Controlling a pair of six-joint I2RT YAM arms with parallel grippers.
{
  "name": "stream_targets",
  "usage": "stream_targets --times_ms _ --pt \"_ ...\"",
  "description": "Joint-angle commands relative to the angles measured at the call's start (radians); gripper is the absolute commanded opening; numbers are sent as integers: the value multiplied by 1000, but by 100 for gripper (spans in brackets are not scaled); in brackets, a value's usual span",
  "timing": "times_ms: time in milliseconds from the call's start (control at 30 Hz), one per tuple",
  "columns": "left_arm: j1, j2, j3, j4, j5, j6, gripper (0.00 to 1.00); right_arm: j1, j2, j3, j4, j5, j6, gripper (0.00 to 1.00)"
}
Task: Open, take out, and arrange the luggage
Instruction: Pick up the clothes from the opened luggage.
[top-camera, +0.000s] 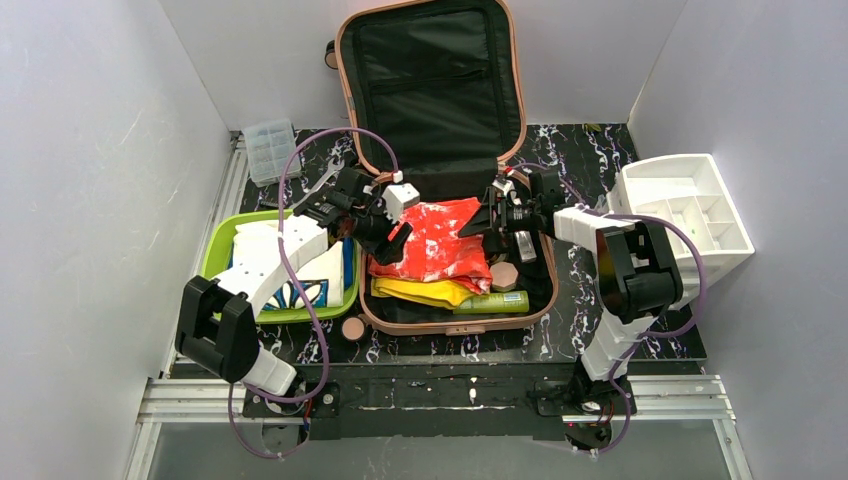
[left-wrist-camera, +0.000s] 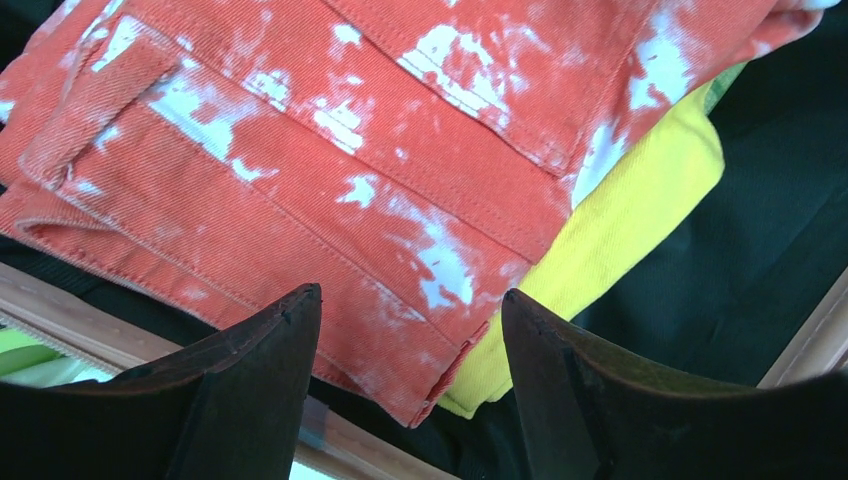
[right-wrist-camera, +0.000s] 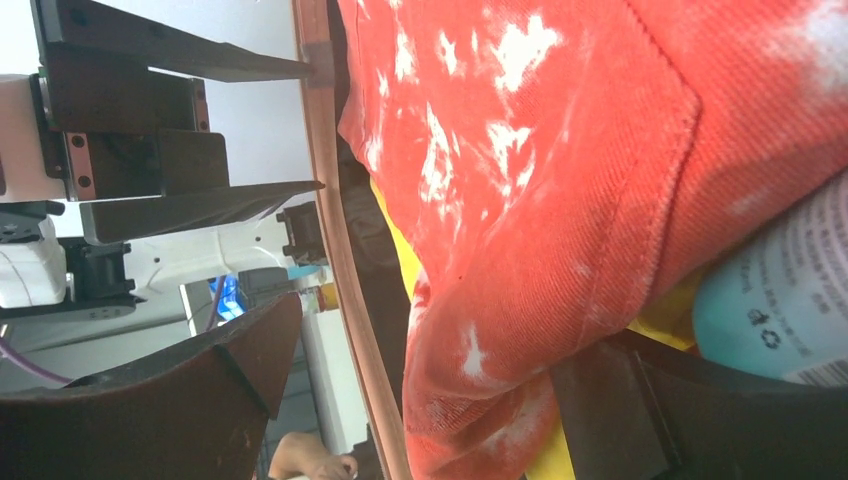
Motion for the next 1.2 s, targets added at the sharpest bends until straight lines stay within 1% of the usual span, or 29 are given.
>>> stream_targets --times_ms 0,100,167,267,400,467,533,667,800,867,933,1000,1033,1067,1100,1167 --pt "19 -25 -7 -29 15 33 65 57 -1 -51 245 182 51 98" --pt "19 -10 -9 -32 22 34 65 102 -45 -90 357 180 73 98" --pt "21 0 -13 -32 27 34 65 142 -56 -103 377 189 40 98" --pt "21 8 -11 -32 32 33 65 173 -39 -81 280 213 -54 98" --pt "21 6 -11 -32 38 32 65 176 -12 -59 157 266 -154 98" --pt "21 3 -11 -32 40 33 65 173 -11 -45 96 306 -182 98" --pt "21 1 -11 -32 46 30 65 165 -40 -38 41 385 -209 98" --pt "21 7 16 -39 78 15 65 134 -98 -38 -39 470 -207 98" --pt "21 28 72 -47 121 -9 65 88 -96 -9 -124 498 -206 98" --pt "19 42 96 -48 135 -14 65 83 -93 20 -189 521 -204 98" --pt "17 57 116 -50 138 -12 65 82 -89 32 -210 539 -200 98" --pt "15 70 131 -50 140 -13 65 82 -77 6 -164 516 -188 98" --pt "14 74 135 -49 142 -15 65 82 -73 -31 -96 478 -151 98" --pt "12 84 138 -43 148 -26 65 80 -66 -161 197 328 58 98" --pt "10 86 137 -41 147 -27 65 79 -63 -172 217 320 52 98" --pt "5 89 134 -33 141 -32 65 79 -48 -143 141 368 -29 98"
